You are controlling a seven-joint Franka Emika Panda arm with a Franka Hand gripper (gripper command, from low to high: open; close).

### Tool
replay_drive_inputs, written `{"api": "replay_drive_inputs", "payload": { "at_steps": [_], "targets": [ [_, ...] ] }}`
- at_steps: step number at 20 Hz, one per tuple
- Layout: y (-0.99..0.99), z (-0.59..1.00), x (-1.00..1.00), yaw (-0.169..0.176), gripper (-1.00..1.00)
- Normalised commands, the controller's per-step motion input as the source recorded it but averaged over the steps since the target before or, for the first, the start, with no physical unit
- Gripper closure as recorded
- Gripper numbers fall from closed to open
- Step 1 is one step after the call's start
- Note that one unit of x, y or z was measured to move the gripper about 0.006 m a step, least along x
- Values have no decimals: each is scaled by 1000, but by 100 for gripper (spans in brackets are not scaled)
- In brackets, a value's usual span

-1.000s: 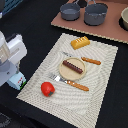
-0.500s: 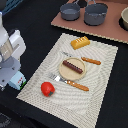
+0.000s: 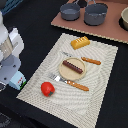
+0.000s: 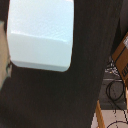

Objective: Interact with the objects in diverse but meaningful ways.

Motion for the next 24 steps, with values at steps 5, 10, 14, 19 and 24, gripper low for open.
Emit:
{"api": "replay_drive_inputs", "payload": {
  "at_steps": [5, 10, 14, 19, 24],
  "targets": [
    [-50, 0, -162, -66, -100],
    [30, 0, -105, -17, -100],
    [158, 1, -62, 0, -100],
    [277, 1, 0, 0, -100],
    [218, 0, 0, 0, -100]
  ]
}}
